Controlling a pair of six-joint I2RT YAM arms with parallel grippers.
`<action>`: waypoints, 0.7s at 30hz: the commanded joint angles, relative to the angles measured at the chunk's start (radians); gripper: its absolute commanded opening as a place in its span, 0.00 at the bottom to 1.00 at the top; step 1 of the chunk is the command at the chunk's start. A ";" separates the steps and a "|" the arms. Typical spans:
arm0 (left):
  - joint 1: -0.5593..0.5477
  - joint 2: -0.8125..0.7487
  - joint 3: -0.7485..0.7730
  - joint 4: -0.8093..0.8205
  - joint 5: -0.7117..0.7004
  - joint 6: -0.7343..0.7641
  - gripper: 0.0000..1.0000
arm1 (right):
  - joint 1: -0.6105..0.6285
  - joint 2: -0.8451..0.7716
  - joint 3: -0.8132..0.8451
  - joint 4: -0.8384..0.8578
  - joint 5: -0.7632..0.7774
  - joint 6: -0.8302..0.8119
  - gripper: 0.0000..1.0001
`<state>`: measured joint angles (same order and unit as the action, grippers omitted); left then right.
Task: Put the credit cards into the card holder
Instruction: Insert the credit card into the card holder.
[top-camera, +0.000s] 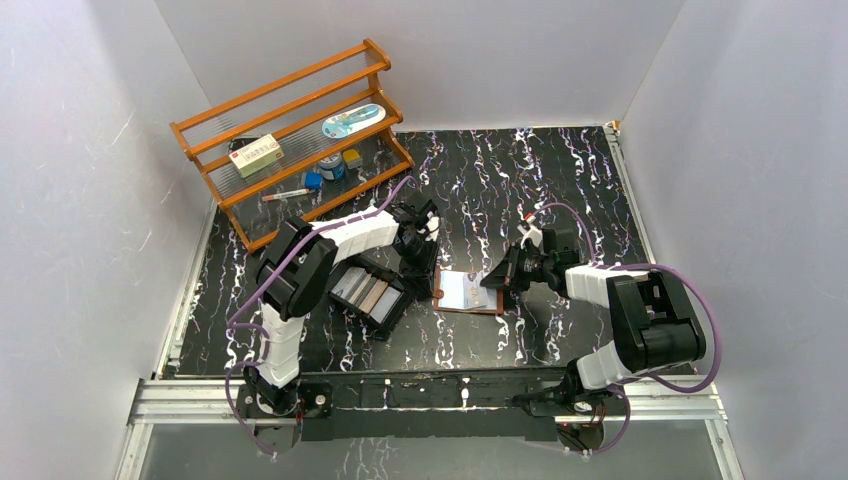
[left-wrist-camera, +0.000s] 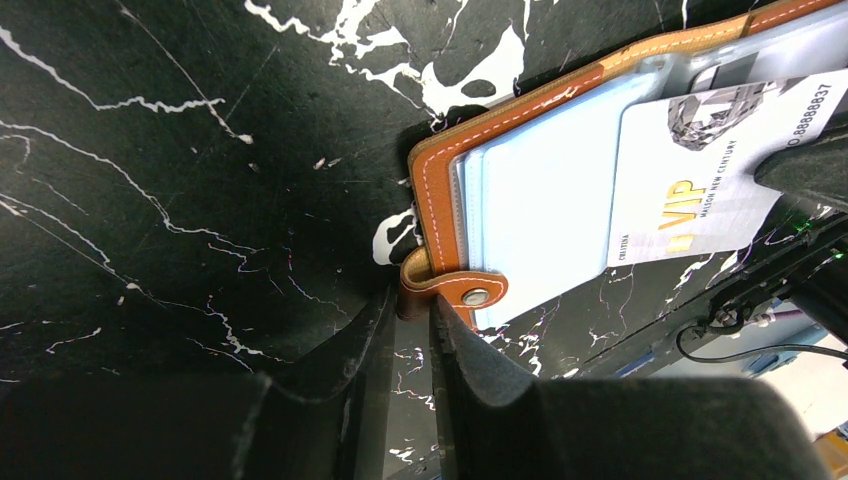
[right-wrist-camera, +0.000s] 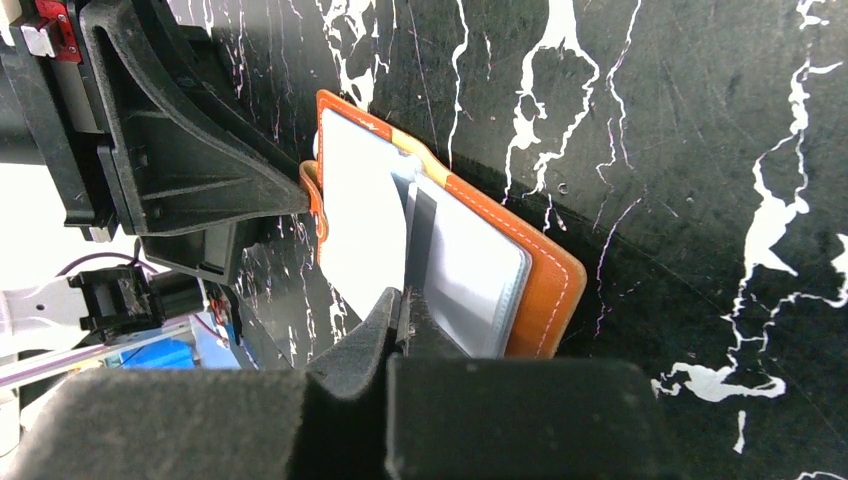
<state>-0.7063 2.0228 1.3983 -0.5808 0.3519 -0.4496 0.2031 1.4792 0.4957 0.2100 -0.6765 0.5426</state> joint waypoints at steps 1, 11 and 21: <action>-0.015 0.015 0.002 -0.037 -0.014 0.001 0.19 | -0.002 -0.003 -0.021 0.078 0.033 0.024 0.00; -0.025 0.013 0.001 -0.038 -0.011 -0.006 0.19 | -0.002 0.002 -0.059 0.159 0.047 0.098 0.00; -0.037 0.016 -0.012 -0.019 -0.006 -0.021 0.19 | -0.001 0.005 -0.095 0.230 0.042 0.155 0.00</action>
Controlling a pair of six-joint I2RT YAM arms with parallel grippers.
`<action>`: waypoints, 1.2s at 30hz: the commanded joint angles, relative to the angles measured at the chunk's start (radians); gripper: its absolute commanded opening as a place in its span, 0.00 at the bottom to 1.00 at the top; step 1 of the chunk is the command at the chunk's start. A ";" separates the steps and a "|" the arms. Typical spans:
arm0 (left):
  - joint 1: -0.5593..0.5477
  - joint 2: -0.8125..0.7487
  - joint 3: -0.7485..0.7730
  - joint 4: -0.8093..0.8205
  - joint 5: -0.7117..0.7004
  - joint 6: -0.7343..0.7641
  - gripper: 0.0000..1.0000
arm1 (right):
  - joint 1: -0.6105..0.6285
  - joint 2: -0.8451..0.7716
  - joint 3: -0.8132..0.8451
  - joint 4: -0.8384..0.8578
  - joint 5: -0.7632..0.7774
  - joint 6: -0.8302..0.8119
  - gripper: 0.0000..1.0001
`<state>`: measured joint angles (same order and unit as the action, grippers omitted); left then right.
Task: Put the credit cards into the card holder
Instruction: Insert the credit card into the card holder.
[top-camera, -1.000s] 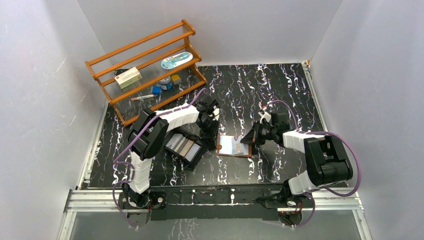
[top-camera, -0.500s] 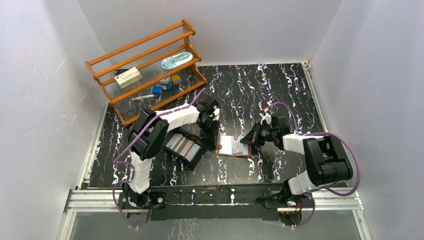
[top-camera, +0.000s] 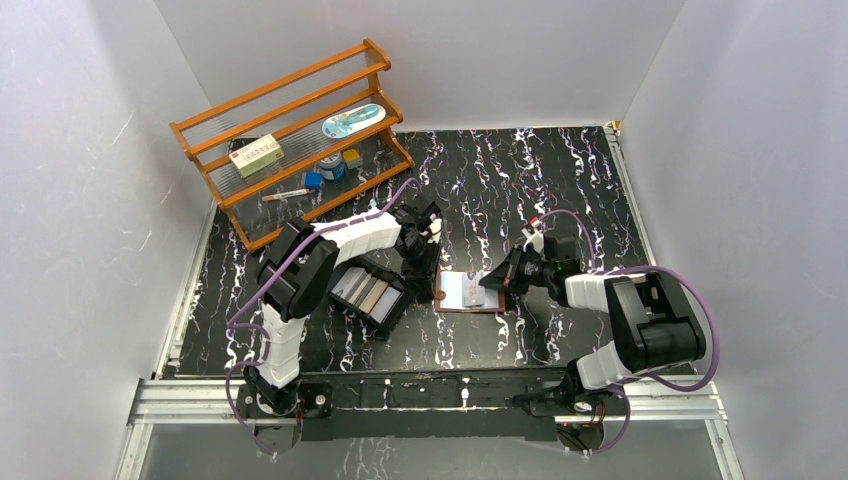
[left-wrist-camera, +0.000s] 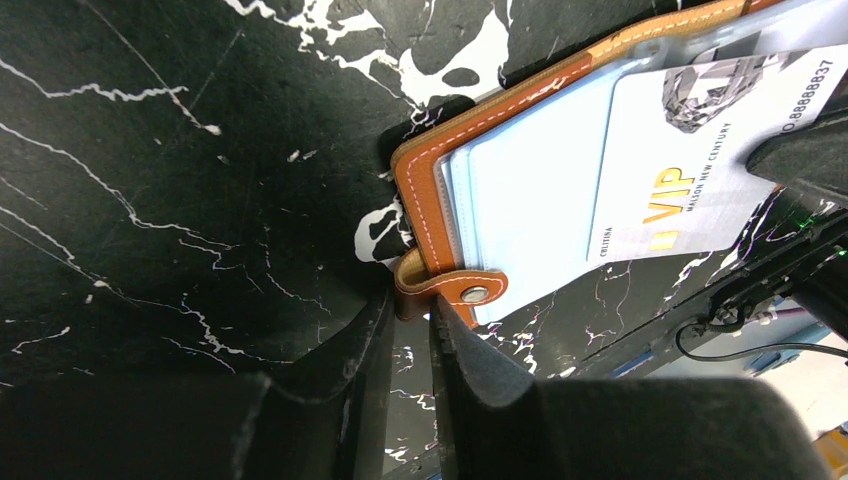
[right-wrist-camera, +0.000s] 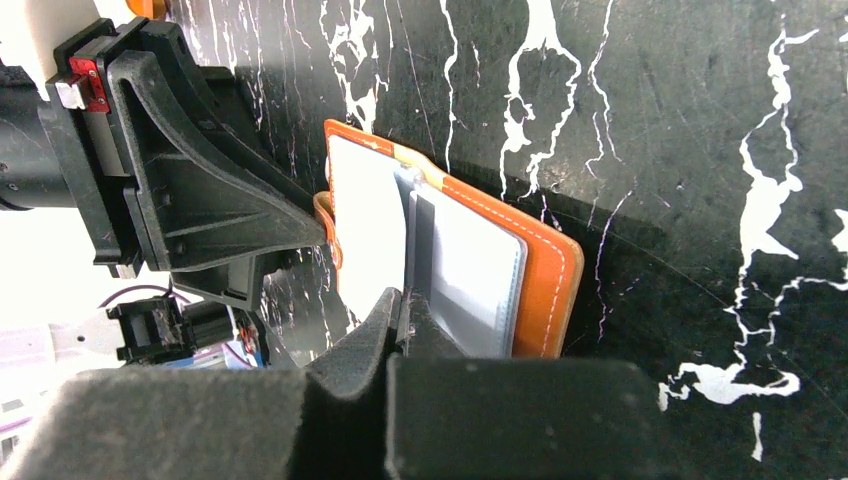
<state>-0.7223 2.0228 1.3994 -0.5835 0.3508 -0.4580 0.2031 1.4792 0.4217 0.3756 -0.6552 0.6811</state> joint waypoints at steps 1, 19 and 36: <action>-0.022 0.018 -0.012 -0.014 -0.003 -0.013 0.19 | -0.001 0.009 -0.021 0.065 0.021 0.019 0.00; -0.024 0.021 -0.015 -0.028 -0.033 -0.010 0.19 | -0.031 -0.093 0.035 -0.134 0.081 -0.120 0.00; -0.024 0.038 -0.009 -0.036 -0.036 -0.008 0.15 | -0.036 -0.161 0.058 -0.131 -0.005 -0.094 0.00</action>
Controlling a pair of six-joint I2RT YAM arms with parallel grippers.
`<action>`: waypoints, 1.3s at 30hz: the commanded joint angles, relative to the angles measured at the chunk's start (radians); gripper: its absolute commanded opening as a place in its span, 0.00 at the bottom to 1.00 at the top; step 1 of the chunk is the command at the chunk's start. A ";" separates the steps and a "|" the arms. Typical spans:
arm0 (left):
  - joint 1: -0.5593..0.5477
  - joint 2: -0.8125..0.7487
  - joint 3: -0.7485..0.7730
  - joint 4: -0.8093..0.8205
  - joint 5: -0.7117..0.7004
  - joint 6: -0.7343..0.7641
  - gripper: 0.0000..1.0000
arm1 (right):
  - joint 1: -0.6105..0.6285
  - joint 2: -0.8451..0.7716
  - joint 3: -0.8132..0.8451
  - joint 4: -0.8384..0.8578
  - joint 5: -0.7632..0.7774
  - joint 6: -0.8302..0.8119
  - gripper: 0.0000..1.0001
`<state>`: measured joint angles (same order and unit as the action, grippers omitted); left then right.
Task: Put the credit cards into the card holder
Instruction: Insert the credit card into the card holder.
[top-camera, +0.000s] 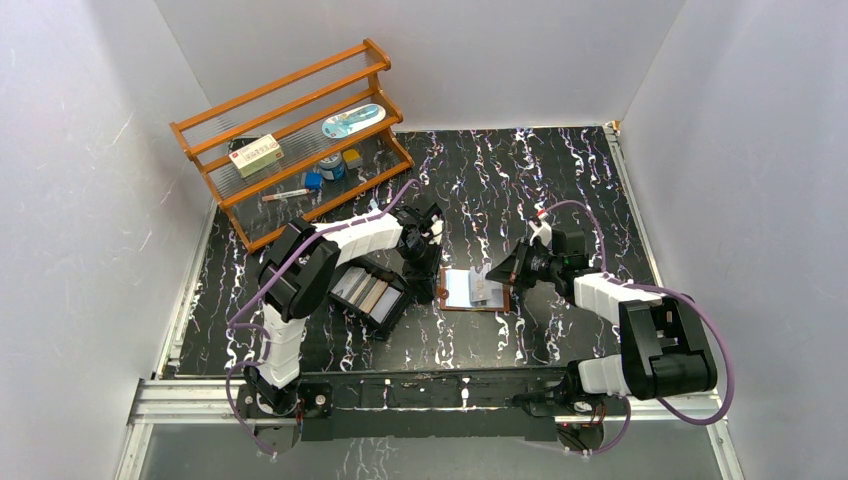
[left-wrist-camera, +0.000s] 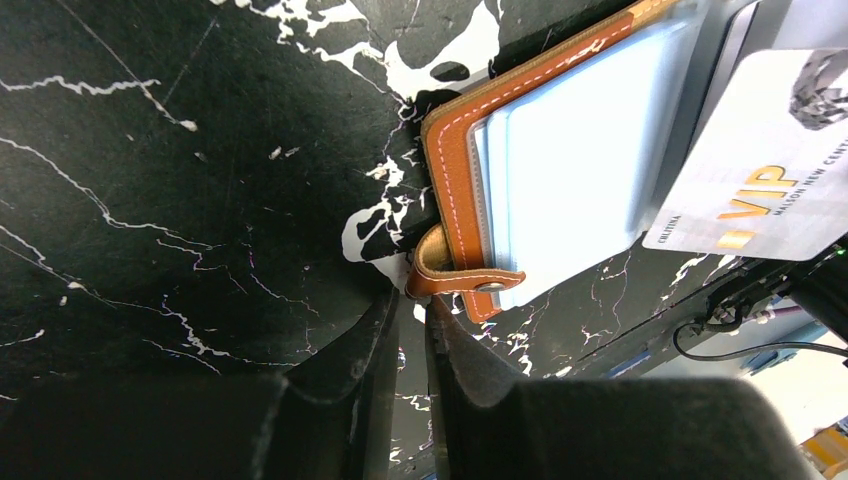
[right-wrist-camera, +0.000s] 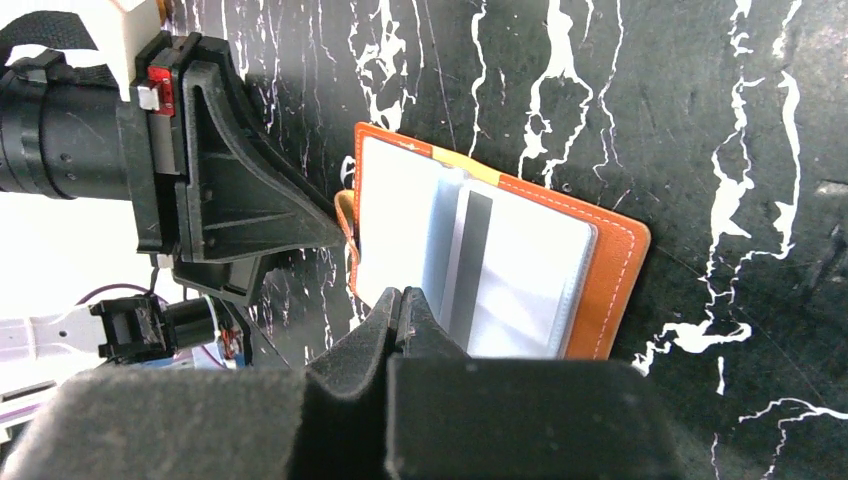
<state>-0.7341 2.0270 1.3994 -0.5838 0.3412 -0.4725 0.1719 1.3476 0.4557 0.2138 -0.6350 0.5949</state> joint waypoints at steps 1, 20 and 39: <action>-0.011 0.034 -0.007 -0.037 -0.029 0.007 0.16 | -0.005 -0.032 0.015 0.049 -0.023 0.000 0.00; -0.013 0.035 0.008 -0.043 -0.022 0.005 0.17 | -0.006 -0.038 -0.085 0.204 0.084 0.038 0.00; -0.022 0.054 0.024 -0.038 -0.009 -0.001 0.18 | -0.006 0.036 -0.164 0.334 0.049 0.134 0.00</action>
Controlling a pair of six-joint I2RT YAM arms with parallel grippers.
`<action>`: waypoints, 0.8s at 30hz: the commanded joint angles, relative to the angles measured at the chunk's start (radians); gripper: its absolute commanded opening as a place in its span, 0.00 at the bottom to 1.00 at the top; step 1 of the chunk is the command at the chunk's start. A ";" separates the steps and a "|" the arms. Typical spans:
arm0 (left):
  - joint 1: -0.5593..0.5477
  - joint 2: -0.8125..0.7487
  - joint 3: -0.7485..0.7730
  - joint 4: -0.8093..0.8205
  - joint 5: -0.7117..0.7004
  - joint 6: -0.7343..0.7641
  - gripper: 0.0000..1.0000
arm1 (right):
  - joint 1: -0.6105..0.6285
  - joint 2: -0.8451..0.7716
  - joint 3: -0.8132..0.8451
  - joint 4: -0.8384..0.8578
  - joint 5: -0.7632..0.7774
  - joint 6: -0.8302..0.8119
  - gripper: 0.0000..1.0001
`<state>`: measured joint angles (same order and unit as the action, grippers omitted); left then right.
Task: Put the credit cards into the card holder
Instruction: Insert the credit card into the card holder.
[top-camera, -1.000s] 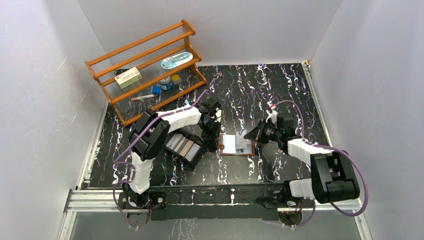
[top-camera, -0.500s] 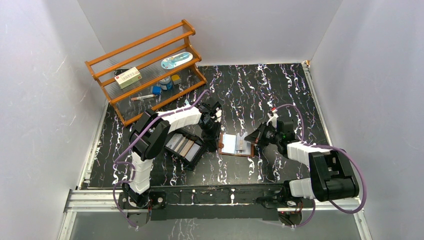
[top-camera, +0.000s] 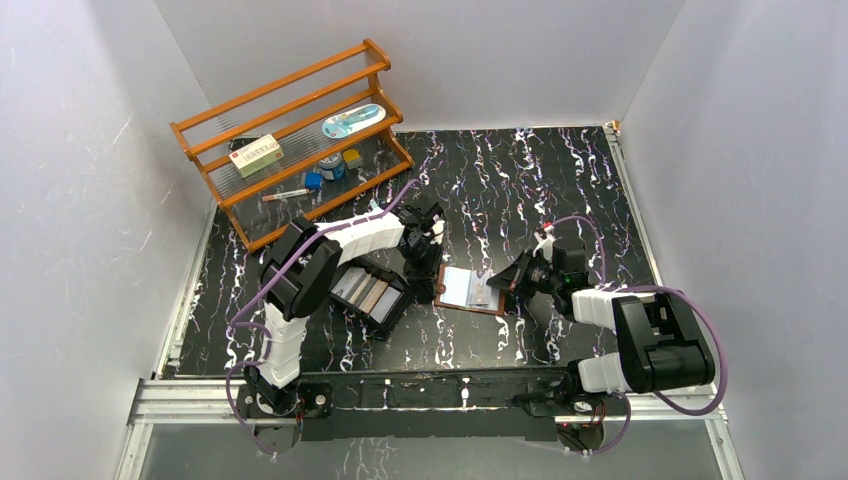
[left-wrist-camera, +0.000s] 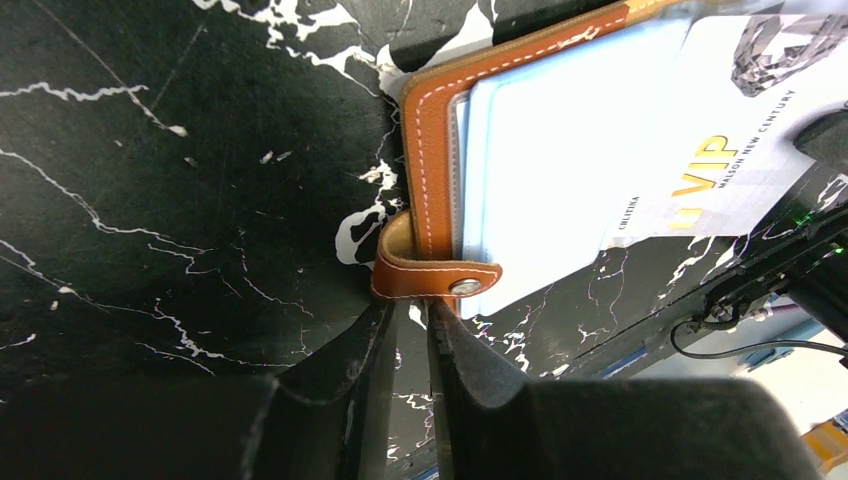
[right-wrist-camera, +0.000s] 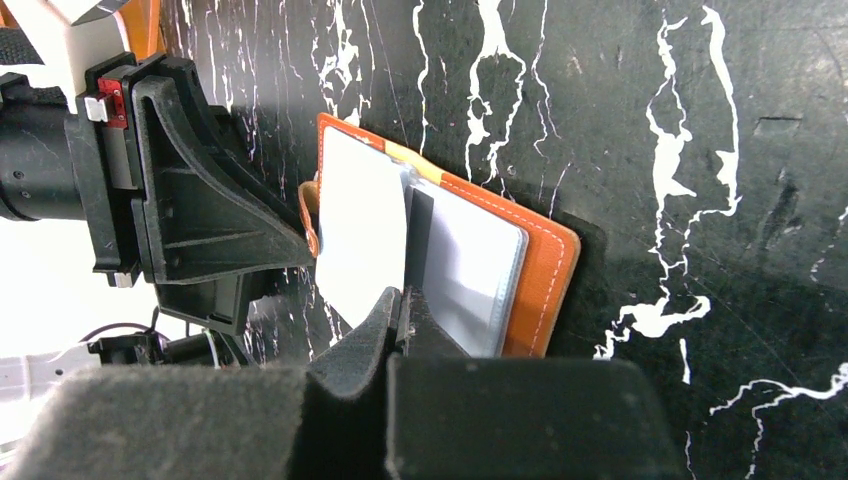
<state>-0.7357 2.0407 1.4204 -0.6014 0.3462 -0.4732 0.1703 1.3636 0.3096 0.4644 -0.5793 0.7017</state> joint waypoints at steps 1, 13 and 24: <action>-0.021 0.041 0.003 -0.020 -0.013 -0.001 0.18 | -0.004 0.023 -0.019 0.092 -0.011 0.034 0.00; -0.030 0.049 0.006 -0.018 -0.014 -0.004 0.18 | -0.003 0.034 -0.027 0.127 -0.048 0.071 0.00; -0.031 0.046 0.006 -0.019 -0.015 -0.001 0.18 | -0.003 0.060 -0.028 0.140 -0.065 0.077 0.00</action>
<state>-0.7498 2.0483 1.4288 -0.6033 0.3511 -0.4801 0.1703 1.4097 0.2893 0.5514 -0.6147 0.7780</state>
